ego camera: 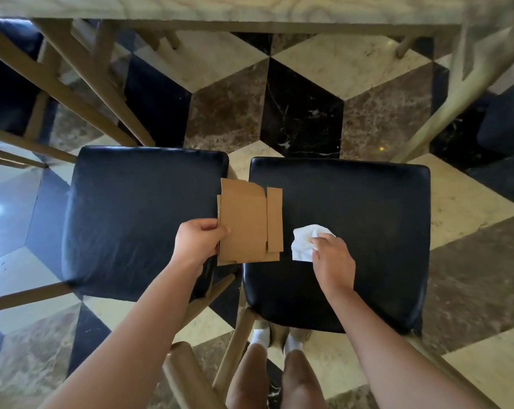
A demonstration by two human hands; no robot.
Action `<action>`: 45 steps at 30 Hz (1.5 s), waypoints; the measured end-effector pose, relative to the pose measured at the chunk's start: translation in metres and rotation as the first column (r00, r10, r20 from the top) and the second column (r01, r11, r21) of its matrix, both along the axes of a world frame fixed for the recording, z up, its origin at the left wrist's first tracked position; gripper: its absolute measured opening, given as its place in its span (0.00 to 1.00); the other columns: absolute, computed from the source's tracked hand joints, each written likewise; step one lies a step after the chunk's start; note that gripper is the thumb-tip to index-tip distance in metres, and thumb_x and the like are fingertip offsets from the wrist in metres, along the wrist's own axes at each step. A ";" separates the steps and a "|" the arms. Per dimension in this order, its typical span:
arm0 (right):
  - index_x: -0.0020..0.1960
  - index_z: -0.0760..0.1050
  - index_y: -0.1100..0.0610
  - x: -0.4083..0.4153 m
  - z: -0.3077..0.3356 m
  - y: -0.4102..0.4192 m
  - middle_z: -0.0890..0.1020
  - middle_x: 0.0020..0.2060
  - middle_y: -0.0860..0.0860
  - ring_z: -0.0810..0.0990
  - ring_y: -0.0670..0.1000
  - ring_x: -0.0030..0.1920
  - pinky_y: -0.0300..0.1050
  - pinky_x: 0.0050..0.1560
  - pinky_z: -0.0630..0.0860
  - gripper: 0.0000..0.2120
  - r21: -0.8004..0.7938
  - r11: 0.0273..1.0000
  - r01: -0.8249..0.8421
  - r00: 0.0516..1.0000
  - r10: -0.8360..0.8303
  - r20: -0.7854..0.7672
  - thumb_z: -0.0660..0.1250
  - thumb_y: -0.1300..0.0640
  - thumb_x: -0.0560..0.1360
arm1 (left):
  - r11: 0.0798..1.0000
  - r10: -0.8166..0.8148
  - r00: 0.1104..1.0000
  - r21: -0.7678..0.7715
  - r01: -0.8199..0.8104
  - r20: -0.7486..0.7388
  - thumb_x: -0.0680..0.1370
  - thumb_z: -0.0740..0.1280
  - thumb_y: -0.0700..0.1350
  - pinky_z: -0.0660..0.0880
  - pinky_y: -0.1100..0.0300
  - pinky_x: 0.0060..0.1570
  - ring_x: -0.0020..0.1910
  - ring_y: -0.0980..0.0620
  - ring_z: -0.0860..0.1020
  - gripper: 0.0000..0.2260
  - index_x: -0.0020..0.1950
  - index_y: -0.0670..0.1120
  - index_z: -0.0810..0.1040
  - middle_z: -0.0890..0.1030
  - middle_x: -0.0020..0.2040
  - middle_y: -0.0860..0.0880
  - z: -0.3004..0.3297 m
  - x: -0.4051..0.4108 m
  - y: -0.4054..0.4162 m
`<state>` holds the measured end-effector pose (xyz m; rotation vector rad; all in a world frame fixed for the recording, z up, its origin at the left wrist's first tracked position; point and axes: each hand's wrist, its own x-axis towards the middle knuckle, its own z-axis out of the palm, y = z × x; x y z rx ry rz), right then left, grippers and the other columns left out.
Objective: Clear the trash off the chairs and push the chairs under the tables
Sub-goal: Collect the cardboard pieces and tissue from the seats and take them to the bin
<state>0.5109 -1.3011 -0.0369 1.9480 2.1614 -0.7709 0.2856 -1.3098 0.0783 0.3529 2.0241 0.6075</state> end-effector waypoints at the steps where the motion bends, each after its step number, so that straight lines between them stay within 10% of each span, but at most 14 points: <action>1: 0.59 0.77 0.60 0.002 0.013 0.004 0.79 0.57 0.52 0.74 0.54 0.56 0.47 0.40 0.77 0.15 0.019 1.000 0.017 1.000 -0.017 -0.012 0.63 0.67 0.73 | 1.000 -0.006 1.000 0.014 0.006 0.005 0.75 0.68 0.38 0.75 0.62 0.37 0.39 0.57 0.77 0.05 0.44 0.48 0.78 0.78 0.40 0.53 0.006 0.002 0.001; 10: 0.47 0.81 0.61 0.049 0.174 0.005 0.83 0.45 0.56 0.80 0.58 0.46 0.53 0.37 0.80 0.08 0.250 0.941 0.227 0.961 -0.175 -0.215 0.70 0.68 0.69 | 0.970 -0.207 0.978 0.130 0.206 -0.011 0.73 0.70 0.39 0.79 0.54 0.46 0.45 0.51 0.81 0.10 0.36 0.54 0.80 0.82 0.40 0.53 0.105 0.042 -0.002; 20: 0.55 0.78 0.62 0.168 0.309 -0.051 0.83 0.48 0.58 0.79 0.57 0.49 0.47 0.49 0.75 0.11 0.194 0.879 0.435 0.878 -0.365 -0.310 0.67 0.61 0.74 | 0.893 -0.409 0.913 0.210 0.399 0.004 0.73 0.71 0.42 0.79 0.52 0.49 0.45 0.50 0.80 0.04 0.47 0.47 0.81 0.82 0.44 0.49 0.171 0.159 -0.032; 32: 0.54 0.79 0.62 0.422 0.357 -0.131 0.83 0.51 0.58 0.80 0.57 0.51 0.46 0.49 0.75 0.09 0.482 0.776 0.405 0.914 -0.347 -0.209 0.66 0.62 0.74 | 0.879 -0.400 0.910 0.325 0.348 0.108 0.74 0.70 0.40 0.77 0.59 0.40 0.43 0.52 0.79 0.06 0.48 0.47 0.79 0.81 0.42 0.50 0.201 0.418 -0.091; 45: 0.52 0.79 0.60 0.563 0.332 -0.083 0.82 0.47 0.57 0.79 0.55 0.46 0.37 0.35 0.65 0.08 0.358 0.817 0.453 0.891 -0.395 -0.225 0.66 0.58 0.75 | 0.905 -0.357 0.911 0.319 0.282 0.206 0.74 0.70 0.39 0.78 0.58 0.40 0.47 0.49 0.80 0.07 0.51 0.42 0.80 0.81 0.49 0.45 0.194 0.568 -0.044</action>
